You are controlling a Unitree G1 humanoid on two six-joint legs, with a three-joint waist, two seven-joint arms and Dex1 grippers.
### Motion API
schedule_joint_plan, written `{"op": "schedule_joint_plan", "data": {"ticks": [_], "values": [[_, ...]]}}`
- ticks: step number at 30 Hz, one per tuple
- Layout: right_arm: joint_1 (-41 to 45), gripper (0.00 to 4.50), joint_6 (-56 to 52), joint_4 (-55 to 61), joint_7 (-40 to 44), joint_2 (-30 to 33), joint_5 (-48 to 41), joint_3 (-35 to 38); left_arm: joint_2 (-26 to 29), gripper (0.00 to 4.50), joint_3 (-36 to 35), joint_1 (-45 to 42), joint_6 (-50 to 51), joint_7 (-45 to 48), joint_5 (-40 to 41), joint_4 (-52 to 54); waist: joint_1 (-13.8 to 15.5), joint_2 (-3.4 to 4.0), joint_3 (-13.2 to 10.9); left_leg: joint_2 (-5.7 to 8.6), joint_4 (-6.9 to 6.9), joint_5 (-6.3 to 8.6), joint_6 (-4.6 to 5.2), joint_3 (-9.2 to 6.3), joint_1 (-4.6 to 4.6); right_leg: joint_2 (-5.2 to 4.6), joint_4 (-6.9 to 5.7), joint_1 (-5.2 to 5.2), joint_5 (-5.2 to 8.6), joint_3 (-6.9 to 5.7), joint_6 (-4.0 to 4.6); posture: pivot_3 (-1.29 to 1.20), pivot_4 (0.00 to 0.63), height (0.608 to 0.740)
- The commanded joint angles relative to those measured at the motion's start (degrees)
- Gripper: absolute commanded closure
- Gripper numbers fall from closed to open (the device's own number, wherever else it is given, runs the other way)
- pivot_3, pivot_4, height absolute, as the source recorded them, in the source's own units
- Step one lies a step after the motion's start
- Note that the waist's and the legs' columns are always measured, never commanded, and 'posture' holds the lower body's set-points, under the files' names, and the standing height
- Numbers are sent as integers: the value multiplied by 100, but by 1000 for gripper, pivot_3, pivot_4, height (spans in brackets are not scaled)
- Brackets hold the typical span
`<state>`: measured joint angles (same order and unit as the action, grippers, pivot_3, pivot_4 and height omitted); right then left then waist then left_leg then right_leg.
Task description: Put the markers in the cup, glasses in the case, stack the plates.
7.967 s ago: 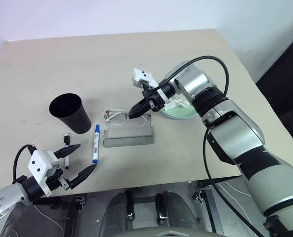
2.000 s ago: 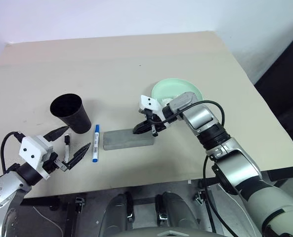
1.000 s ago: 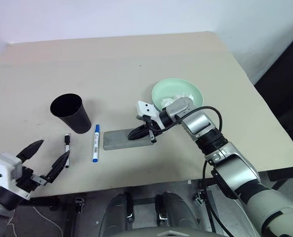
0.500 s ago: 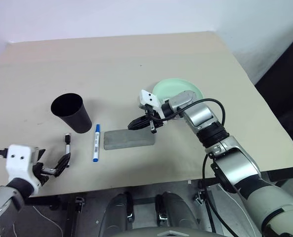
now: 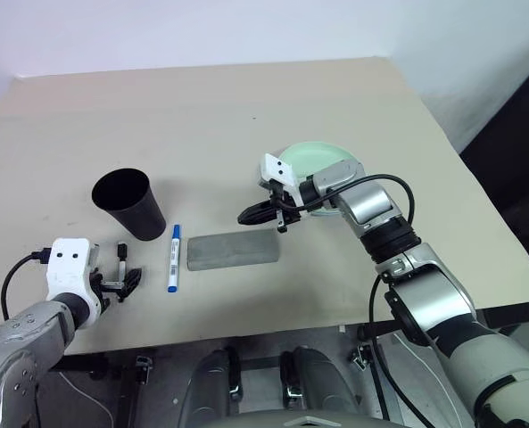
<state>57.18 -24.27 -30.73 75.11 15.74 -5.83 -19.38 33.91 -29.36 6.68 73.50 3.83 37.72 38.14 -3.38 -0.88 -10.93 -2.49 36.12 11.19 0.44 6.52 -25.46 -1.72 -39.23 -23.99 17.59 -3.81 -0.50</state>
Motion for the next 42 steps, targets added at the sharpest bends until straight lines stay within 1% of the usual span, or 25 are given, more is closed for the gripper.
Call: {"op": "schedule_joint_plan", "data": {"ticks": [1, 5, 8, 10, 14, 15, 20, 27, 30, 34, 37, 40, 42], "values": [[161, 4438, 140, 29, -24, 29, -31, 131, -75, 0, -404, -263, 951, -321, -198, 45, -3, 0, 0, -1, 0, 0, -1, 0, 4, 2, 0, 3, 0, 0, 0, 0, 150, 715], [186, 4438, 176, -27, -51, 22, -28, 128, -98, 0, -582, -565, 1515, -346, -380, 72, -8, -1, 1, -6, -1, -7, -9, 0, 10, 12, -6, 7, 0, 1, -1, 0, 150, 715], [196, 4500, 207, -65, -69, 14, -19, 118, -65, 573, -613, -696, 1844, -342, -559, -5, -8, -1, 1, -8, -1, -10, -14, 0, 12, 14, -10, 7, 0, 1, -1, 0, 150, 715], [200, 4500, 204, -72, -75, 11, -21, 119, 17, 1186, -552, -673, 1900, -358, -650, -24, -15, -1, 1, -8, -1, -11, -17, 0, 13, 15, -13, 7, 0, 1, -1, 0, 150, 715], [229, 4500, 220, -116, -102, -2, -19, 132, -14, 2418, -587, -763, 1900, -324, -782, -157, -40, -1, 1, -11, -4, -12, -27, 0, 17, 16, -14, 7, 0, 1, 0, 0, 150, 715], [237, 4500, 235, -133, -120, -3, -12, 136, 33, 2814, -536, -729, 1900, -288, -802, -189, -44, -1, 1, -12, -5, -13, -29, 0, 17, 17, -15, 6, 0, 1, 0, 0, 150, 715], [253, 4500, 275, -205, -189, 8, 5, 136, 50, 4450, -479, -685, 1900, -251, -878, -304, -58, -1, 1, -14, -6, -10, -40, 0, 20, 18, -19, 6, 0, 2, 2, 0, 150, 715], [257, 4500, 314, -278, -242, 24, -15, 171, 153, 4480, -525, -786, 1882, -285, -1248, -540, -60, 0, 1, -15, -9, -12, -44, 0, 23, 19, -21, 4, 0, 2, 3, 0, 150, 715], [273, 4500, 246, -214, -165, 26, -153, 266, 143, 4480, -564, -955, 1623, -366, -1492, -638, -56, 0, 0, -16, -10, -12, -46, -1, 23, 19, -23, 2, 0, 2, 4, 0, 150, 715], [191, 4500, 221, 126, 6, 20, -529, 579, 207, 4480, -811, -1328, 514, -618, -2022, -1003, -36, -5, -1, -16, -9, -14, -48, -1, 13, 19, -25, -7, -2, 1, 6, 0, 150, 715], [123, 4500, 164, 320, 43, 41, -678, 697, 360, 4480, -814, -1331, -308, -471, -2237, -1190, 4, -12, 2, -14, -9, -13, -46, -1, 4, 14, -18, -11, -2, 1, 5, 0, 150, 715], [9, 4500, 169, 515, -60, -15, -927, 945, 314, 4480, -896, -1429, -1264, -296, -2301, -1318, 64, -11, 2, -10, -17, -11, -46, -1, 2, 7, -10, -13, -3, 1, 6, 0, 150, 715], [-132, 4500, 346, 745, -199, -91, -1113, 1160, 377, 4480, -836, -1385, -2415, 21, -2409, -1392, 92, -12, 2, -10, -20, -11, -47, -1, 0, 6, -8, -17, -2, 1, 8, 0, 150, 715]]}}
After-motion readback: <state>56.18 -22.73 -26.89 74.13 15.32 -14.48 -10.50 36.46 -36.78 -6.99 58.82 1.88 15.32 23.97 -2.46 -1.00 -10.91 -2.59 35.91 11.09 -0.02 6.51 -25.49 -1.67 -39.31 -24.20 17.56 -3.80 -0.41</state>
